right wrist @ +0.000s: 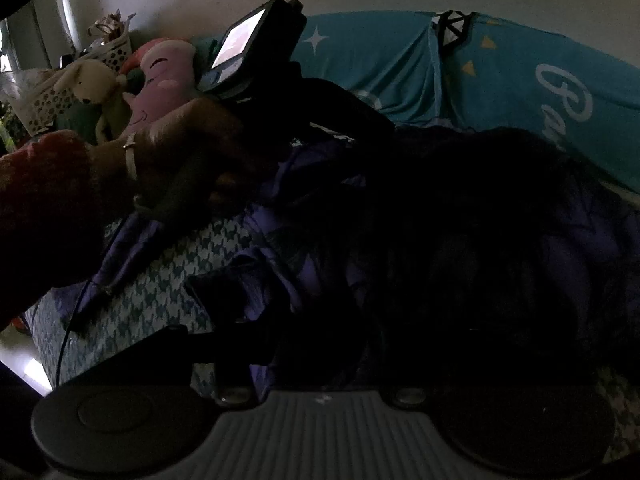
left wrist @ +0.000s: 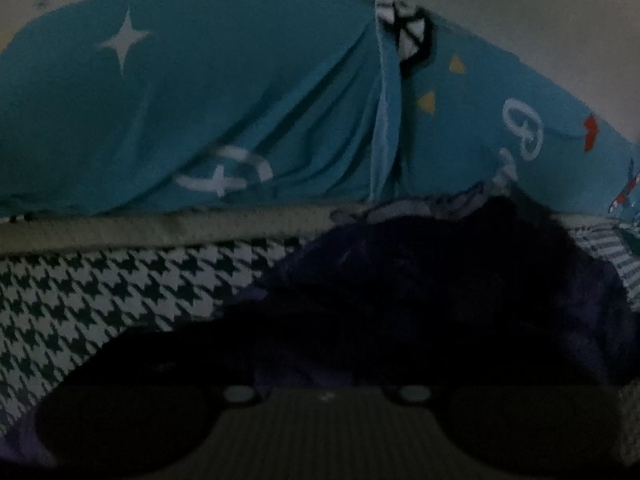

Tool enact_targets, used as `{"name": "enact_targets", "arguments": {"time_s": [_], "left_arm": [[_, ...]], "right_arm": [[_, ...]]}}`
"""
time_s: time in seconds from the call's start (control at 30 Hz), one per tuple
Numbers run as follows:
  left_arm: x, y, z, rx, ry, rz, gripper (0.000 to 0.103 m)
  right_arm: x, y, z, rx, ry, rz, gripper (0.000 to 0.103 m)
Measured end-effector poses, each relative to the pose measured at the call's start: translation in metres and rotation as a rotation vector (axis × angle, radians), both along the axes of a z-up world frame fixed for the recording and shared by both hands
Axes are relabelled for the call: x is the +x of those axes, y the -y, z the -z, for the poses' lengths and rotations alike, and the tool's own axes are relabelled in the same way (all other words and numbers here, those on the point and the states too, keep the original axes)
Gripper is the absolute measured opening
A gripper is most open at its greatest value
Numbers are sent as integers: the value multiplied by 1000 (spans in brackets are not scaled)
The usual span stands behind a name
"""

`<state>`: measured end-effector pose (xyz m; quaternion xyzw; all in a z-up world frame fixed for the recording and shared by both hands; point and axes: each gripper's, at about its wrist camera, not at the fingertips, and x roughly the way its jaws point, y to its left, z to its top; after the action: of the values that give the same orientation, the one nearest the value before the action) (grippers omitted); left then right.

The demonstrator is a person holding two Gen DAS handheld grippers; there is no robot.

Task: Fold clothes

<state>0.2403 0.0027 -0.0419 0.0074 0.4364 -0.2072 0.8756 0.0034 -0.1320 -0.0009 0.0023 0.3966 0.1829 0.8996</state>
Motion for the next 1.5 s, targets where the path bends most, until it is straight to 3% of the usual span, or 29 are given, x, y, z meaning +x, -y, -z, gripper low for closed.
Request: {"name": "enact_targets", "arguments": {"time_s": [0.03, 0.1, 0.2, 0.33, 0.43, 0.57, 0.63, 0.73, 0.83, 0.9, 0.97, 1.17, 1.5], "left_arm": [[0, 0, 1, -5, 1, 9, 55], [-2, 2, 1, -18, 6, 32, 28], [-9, 14, 1, 43, 60, 58, 16], [-23, 28, -12, 159, 227, 38, 12], [-19, 33, -29, 193, 302, -8, 12], [4, 34, -31, 189, 269, -68, 13], [14, 29, -23, 168, 210, -110, 18], [15, 19, -23, 125, 165, -178, 42], [8, 7, -36, 69, 159, -212, 57], [-1, 0, -48, 42, 168, -225, 73], [-12, -7, -60, 16, 175, -232, 80], [-50, -24, -82, 23, 171, -263, 81], [-104, -58, -70, 49, 70, -343, 86]], "right_arm": [[0, 0, 0, 0, 0, 1, 45], [0, 0, 1, 0, -2, 5, 45], [1, 0, 1, -2, -4, 12, 45], [0, 2, 0, -3, 13, 27, 45], [0, 5, -2, -1, 29, 52, 45], [3, 10, -3, 12, 21, 65, 45], [2, 11, -4, 10, 24, 63, 45], [0, 12, -5, 14, 27, 50, 45], [-1, 10, -8, 21, 38, 33, 45], [-3, 8, -9, 36, 45, 13, 45], [-5, 3, -10, 56, 51, -14, 45], [-15, -20, -12, 59, 121, -123, 45], [-27, -62, 4, 11, 145, -281, 45]]}}
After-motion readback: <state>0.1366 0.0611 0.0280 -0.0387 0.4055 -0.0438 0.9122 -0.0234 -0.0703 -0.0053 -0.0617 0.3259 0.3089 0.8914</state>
